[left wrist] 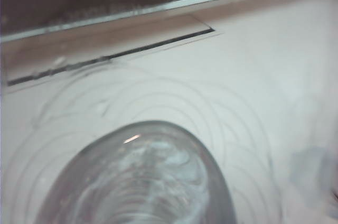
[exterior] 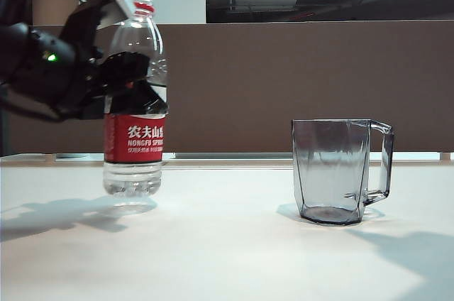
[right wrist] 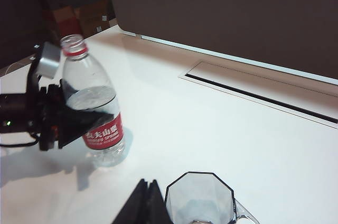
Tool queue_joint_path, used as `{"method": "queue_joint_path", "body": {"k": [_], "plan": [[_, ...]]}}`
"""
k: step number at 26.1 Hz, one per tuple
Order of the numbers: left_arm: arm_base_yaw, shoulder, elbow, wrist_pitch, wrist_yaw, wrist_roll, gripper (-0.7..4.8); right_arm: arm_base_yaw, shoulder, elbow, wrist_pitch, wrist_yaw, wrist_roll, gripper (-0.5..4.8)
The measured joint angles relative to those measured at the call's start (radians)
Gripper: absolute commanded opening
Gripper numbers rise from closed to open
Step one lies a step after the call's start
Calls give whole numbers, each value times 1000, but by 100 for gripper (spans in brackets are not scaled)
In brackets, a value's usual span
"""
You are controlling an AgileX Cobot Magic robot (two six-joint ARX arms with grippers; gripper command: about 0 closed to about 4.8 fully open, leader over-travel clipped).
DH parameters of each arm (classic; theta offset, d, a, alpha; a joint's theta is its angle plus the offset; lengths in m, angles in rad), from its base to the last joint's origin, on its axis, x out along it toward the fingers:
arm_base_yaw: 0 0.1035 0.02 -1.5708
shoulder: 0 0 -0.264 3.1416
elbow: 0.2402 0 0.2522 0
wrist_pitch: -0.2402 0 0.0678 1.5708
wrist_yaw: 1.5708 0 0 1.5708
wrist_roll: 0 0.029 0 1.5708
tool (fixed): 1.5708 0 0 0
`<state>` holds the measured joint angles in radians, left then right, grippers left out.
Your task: Pick up the mineral water bottle with the left hand on the table and pour water into the mug until it's half full.
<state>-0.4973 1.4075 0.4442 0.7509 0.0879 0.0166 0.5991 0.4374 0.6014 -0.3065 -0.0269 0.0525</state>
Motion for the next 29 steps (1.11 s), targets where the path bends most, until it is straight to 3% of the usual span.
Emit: {"method": "queue_joint_path", "body": {"k": [12,22,29], "plan": [[-6,76,197,-114,-1,68,227,0,0,0,-37,0,0,-8],[-142,270,448,-322,6,372,227,0,0,0,-135,-2,0,-8],[-144,322,514,-324,-2,457,227,0,0,0,-148,-42,0,-8]]}}
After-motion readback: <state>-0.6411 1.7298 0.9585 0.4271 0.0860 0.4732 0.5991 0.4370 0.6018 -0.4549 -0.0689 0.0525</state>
